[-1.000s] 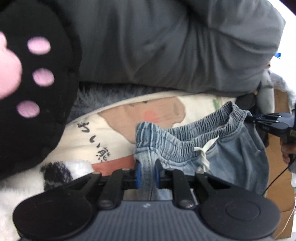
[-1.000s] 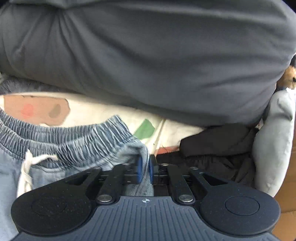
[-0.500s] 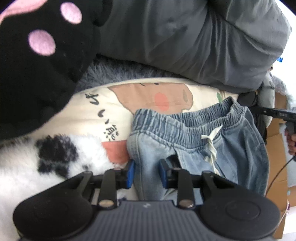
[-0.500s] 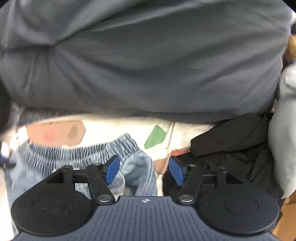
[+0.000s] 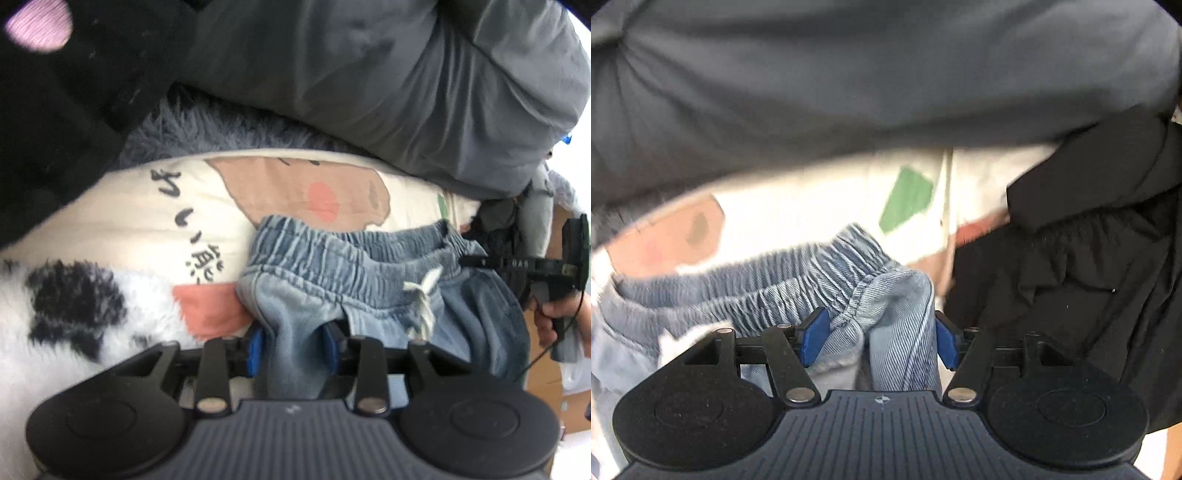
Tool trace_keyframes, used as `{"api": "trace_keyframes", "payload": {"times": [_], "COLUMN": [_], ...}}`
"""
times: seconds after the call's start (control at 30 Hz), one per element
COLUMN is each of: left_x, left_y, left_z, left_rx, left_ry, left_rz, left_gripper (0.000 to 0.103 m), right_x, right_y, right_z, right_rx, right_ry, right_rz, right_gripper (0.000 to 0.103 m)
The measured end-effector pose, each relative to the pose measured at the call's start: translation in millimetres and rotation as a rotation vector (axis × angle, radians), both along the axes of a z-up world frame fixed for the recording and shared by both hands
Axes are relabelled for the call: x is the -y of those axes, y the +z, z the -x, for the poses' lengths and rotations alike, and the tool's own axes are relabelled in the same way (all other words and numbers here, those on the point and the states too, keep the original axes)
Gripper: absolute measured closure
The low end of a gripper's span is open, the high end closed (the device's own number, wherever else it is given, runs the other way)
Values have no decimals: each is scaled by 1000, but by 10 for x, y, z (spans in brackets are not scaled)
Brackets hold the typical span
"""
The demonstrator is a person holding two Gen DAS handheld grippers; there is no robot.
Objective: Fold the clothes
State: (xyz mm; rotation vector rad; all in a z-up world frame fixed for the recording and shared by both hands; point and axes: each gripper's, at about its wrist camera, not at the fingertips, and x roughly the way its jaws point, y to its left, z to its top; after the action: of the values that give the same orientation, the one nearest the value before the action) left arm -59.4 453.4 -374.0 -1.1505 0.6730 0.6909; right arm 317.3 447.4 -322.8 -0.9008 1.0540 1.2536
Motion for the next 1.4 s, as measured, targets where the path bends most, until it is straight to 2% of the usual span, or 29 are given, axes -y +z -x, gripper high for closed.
{"api": "trace_keyframes", "payload": {"times": [0.13, 0.2, 0.33, 0.37, 0.4, 0.43, 0.53, 0.73, 0.9, 1.13, 1.2, 1.23, 1.3, 1.33, 1.4], "left_x": [17, 15, -13, -23, -28, -17, 21, 63, -11, -100, -197, -252, -374, -392, -361], "left_y": [29, 38, -11, -27, -32, -8, 75, 519, 788, 871, 742, 659, 353, 253, 217], "left_z": [-33, -33, -75, -88, -94, -102, -125, -184, -276, -92, -127, -150, -274, -302, -290], "left_rx": [-35, -43, -46, -45, -37, -38, -42, -17, -12, -10, -44, -66, -150, -192, -221], "left_ry": [-17, -11, -1, 2, 7, 4, -3, -19, 1, 86, 87, 84, 48, 49, 69], "left_rz": [-51, -75, -73, -70, -70, -82, -121, -254, -339, -368, -329, -305, -222, -195, -197], "left_gripper": [64, 61, 60, 60, 69, 81, 94, 97, 97, 97, 97, 96, 93, 86, 78], "right_x": [7, 11, 23, 29, 35, 44, 70, 56, -70, -230, -302, -358, -408, -386, -288], "right_y": [-75, -97, -55, -17, 31, 82, 198, 408, 561, 610, 521, 446, 362, 386, 517], "right_z": [48, 109, 226, 223, 210, 206, 250, 264, 205, 339, 358, 358, 380, 381, 331], "right_rx": [12, 11, 61, 72, 79, 88, 126, 200, 220, 215, 212, 214, 251, 260, 200], "right_ry": [2, 27, 72, 74, 75, 81, 119, 76, 48, 43, 12, -9, -31, -44, -70], "right_rz": [-16, -35, -74, -91, -109, -128, -170, -245, -289, -339, -307, -264, -209, -218, -261], "right_gripper": [39, 61, 74, 81, 88, 88, 89, 89, 89, 89, 88, 85, 66, 66, 59]}}
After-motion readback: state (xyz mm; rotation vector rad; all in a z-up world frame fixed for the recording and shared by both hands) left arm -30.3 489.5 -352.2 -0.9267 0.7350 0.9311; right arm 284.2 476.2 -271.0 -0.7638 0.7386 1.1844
